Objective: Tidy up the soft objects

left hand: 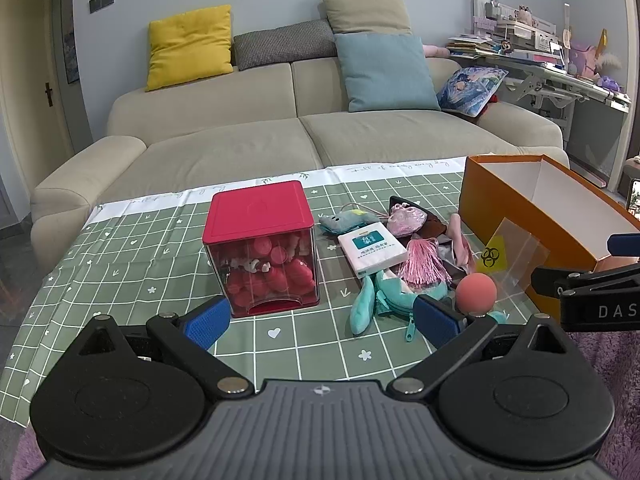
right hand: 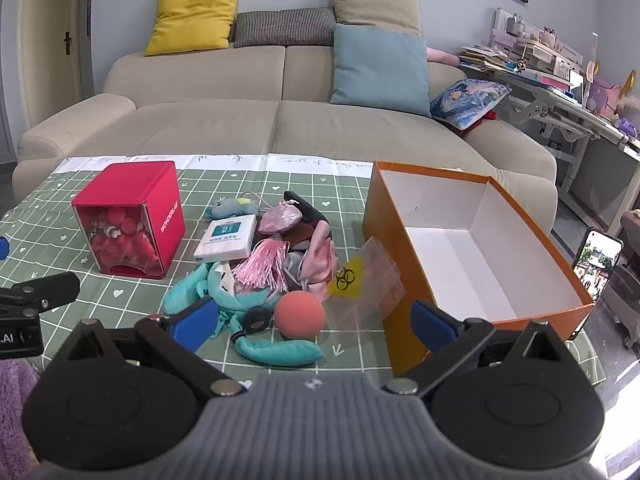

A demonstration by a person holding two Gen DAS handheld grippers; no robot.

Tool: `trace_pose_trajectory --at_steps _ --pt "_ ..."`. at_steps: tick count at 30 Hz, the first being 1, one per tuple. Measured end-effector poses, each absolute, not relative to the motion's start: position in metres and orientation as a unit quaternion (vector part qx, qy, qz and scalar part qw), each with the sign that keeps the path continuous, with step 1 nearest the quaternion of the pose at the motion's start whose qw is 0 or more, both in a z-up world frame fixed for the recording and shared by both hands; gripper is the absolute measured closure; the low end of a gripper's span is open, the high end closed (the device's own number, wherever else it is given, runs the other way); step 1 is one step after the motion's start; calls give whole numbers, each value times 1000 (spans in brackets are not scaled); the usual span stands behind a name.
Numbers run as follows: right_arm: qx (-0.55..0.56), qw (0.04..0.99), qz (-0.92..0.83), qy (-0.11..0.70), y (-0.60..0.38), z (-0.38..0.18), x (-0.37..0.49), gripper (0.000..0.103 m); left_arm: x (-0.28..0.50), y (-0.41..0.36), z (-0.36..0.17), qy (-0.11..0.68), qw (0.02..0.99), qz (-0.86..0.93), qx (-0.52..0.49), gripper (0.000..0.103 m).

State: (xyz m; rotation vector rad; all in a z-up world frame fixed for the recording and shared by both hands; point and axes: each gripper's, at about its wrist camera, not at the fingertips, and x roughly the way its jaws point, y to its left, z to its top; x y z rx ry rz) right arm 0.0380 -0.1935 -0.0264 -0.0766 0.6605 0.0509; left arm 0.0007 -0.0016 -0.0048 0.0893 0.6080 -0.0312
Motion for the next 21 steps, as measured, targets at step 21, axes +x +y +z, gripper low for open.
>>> trace_pose_trajectory --at_steps 21 --pt "-37 940 22 339 -193 -26 43 3 0 -4 -8 301 953 -16 45 0"
